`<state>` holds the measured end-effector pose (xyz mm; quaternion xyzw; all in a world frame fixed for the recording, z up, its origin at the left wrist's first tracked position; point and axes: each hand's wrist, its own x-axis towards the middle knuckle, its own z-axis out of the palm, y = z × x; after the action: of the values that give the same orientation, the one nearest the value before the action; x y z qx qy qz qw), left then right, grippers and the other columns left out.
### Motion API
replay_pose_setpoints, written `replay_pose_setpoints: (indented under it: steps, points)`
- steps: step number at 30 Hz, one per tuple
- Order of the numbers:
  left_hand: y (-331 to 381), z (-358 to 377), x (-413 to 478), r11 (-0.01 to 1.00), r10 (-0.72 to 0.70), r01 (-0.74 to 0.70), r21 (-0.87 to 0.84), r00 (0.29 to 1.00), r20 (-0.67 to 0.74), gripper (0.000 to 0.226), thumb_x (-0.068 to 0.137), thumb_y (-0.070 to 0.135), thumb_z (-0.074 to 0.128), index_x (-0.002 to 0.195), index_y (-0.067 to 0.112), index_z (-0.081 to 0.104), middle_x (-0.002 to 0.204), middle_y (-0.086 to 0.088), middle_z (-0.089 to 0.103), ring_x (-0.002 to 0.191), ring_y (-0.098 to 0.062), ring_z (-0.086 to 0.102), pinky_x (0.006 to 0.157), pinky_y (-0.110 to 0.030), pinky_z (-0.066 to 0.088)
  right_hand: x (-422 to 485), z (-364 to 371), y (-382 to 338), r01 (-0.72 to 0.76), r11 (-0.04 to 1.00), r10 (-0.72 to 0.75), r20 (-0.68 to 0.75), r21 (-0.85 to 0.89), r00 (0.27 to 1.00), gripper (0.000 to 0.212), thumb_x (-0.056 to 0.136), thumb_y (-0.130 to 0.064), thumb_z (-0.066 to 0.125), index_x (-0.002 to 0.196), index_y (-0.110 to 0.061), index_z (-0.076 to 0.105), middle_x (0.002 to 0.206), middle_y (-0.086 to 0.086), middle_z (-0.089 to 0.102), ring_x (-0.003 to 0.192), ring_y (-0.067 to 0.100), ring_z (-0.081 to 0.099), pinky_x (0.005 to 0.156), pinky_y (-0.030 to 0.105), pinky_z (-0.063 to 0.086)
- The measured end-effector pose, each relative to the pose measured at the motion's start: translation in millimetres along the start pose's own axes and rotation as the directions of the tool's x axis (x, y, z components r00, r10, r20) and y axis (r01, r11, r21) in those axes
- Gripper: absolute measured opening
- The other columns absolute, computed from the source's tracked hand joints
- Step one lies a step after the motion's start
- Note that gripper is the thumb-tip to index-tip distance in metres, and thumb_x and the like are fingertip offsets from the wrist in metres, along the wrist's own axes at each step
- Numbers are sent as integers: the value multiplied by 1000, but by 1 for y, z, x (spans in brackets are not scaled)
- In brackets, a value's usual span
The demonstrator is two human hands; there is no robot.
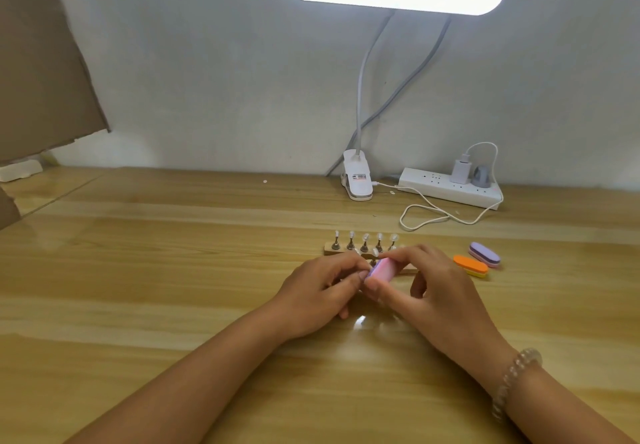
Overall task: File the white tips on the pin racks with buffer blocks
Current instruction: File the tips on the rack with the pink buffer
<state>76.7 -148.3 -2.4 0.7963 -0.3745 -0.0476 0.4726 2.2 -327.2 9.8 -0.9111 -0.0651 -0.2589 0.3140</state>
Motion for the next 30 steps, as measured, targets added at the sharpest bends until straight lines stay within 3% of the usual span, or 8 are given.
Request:
replay_pose_setpoints:
  steps: [2, 6, 11, 16, 20, 25, 30]
  points:
    - [1, 0, -1, 1000, 10, -10, -6, 1000, 8, 16, 94, 33, 48, 87, 38, 61, 76, 20, 65, 53, -10, 59, 63, -29, 45, 1, 0, 2, -13, 1000, 13, -20, -4, 1000, 63, 70, -76, 50, 107, -29, 69, 94, -19, 57, 58, 7, 51, 59, 24, 43]
    - [-2, -1, -1, 1000, -2, 2, -19, 1000, 2, 18, 98, 27, 50, 89, 34, 63, 75, 16, 60, 56, -11, 59, 64, -41, 50, -5, 3, 0, 83, 993, -81, 21, -84, 996, 55, 75, -75, 55, 109, -33, 67, 96, -21, 55, 57, 8, 53, 54, 20, 43]
    - [1, 1, 0, 999, -6, 7, -36, 1000, 2, 19, 95, 33, 48, 95, 25, 66, 88, 14, 72, 55, -12, 60, 64, -31, 50, 2, -2, 6, -27, 999, 28, -83, 18, 996, 61, 73, -69, 54, 117, -30, 69, 97, -18, 58, 55, 10, 52, 59, 30, 48]
    - [-2, 1, 0, 999, -31, 31, -9, 999, 15, 24, 92, 29, 46, 105, 27, 66, 83, 8, 64, 71, -26, 64, 72, -54, 55, -5, 3, -1, 80, 996, -80, 33, -25, 996, 54, 78, -65, 57, 119, -32, 67, 102, -19, 55, 56, 9, 54, 56, 30, 50]
    - [-3, 0, 1, 1000, -22, 22, 22, 1000, 20, 18, 93, 31, 48, 96, 37, 64, 73, 18, 59, 58, -11, 59, 71, -50, 54, 0, 5, 0, 3, 1000, -4, 28, 29, 1000, 55, 77, -63, 58, 122, -32, 66, 103, -17, 55, 61, 12, 55, 62, 31, 50]
    - [-2, 1, 1, 999, -5, 4, 32, 999, 33, 16, 93, 35, 49, 93, 36, 65, 81, 15, 67, 64, -16, 62, 71, -52, 55, 1, 4, 3, -29, 998, 28, 20, 47, 999, 68, 74, -72, 44, 124, -33, 65, 101, -20, 54, 63, 10, 55, 64, 32, 51]
    - [-5, -1, 1, 999, -14, 13, -35, 1000, -11, 19, 93, 32, 49, 99, 29, 67, 78, 11, 64, 59, -12, 59, 65, -42, 52, -5, 2, -2, 77, 997, -77, 52, -1, 996, 56, 80, -68, 56, 124, -34, 65, 103, -21, 54, 60, 12, 55, 56, 30, 50]
